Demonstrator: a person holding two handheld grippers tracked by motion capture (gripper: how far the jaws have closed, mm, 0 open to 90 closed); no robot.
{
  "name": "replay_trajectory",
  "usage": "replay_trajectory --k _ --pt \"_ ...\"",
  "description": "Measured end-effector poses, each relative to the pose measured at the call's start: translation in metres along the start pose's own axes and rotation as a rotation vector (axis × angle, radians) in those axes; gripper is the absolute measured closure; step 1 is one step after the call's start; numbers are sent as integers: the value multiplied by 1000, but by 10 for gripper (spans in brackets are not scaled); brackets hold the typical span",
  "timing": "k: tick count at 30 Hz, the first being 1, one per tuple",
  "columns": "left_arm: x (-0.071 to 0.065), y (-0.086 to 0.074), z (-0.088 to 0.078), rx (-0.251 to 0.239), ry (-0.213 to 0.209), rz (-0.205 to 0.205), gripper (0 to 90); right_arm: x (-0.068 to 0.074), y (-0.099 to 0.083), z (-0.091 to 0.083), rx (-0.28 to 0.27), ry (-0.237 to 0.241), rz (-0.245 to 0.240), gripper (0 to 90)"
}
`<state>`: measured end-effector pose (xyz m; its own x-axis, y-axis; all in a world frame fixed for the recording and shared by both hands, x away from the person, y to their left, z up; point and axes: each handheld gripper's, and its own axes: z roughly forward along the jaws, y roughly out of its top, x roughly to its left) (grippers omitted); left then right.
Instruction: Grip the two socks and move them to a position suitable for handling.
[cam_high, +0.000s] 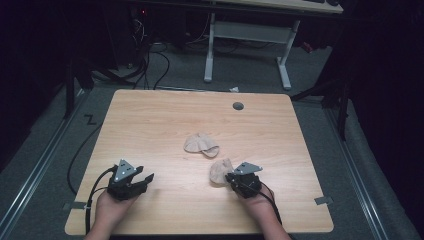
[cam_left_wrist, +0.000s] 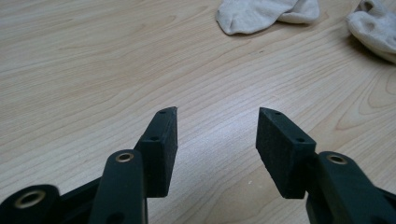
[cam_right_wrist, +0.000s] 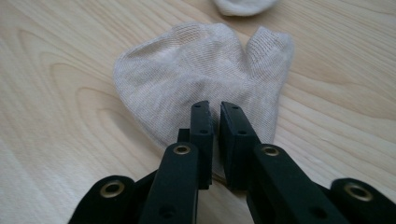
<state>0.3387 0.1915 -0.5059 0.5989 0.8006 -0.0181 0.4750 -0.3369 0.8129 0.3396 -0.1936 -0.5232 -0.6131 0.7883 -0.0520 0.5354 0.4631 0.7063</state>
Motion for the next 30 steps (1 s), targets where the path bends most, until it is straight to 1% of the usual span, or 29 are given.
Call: replay_trajectory --k 2,3,5,6,7,9,10,12,13,14,15,16,17,20,23,30 --pt "-2 0 1 0 -3 2 489 6 2 1 1 13 -20 841" --pt "-2 0 1 0 -3 2 489 6 2 1 1 13 -20 841" --pt "-2 0 1 6 -4 9 488 14 4 3 -2 26 -42 840" --pt "-3 0 1 7 -3 9 488 16 5 4 -2 32 -45 840" --pt "-4 0 1 7 -5 11 488 22 6 5 -2 43 -62 840" --pt "-4 0 1 5 -8 15 488 28 8 6 -3 53 -76 840" --pt "-4 0 1 5 -8 15 487 28 8 6 -3 53 -76 840" --pt "-4 0 1 2 -10 13 487 35 9 8 -12 63 -98 839" --pt "-4 0 1 2 -10 13 487 42 10 8 -9 80 -103 839" --pt "-4 0 1 2 -10 13 487 42 10 8 -9 80 -103 839" --pt "-4 0 1 6 -11 15 487 48 11 9 -12 91 -121 838" --pt "-4 0 1 6 -11 15 487 48 11 9 -12 91 -121 838" --pt "-4 1 2 5 -11 16 487 52 12 10 -13 91 -138 836" --pt "-5 1 1 7 -13 18 487 54 13 10 -12 90 -149 835" --pt "-5 1 2 8 -14 19 487 54 13 11 -16 94 -139 830" --pt "-4 1 2 6 -12 16 487 53 13 11 -14 92 -141 815"
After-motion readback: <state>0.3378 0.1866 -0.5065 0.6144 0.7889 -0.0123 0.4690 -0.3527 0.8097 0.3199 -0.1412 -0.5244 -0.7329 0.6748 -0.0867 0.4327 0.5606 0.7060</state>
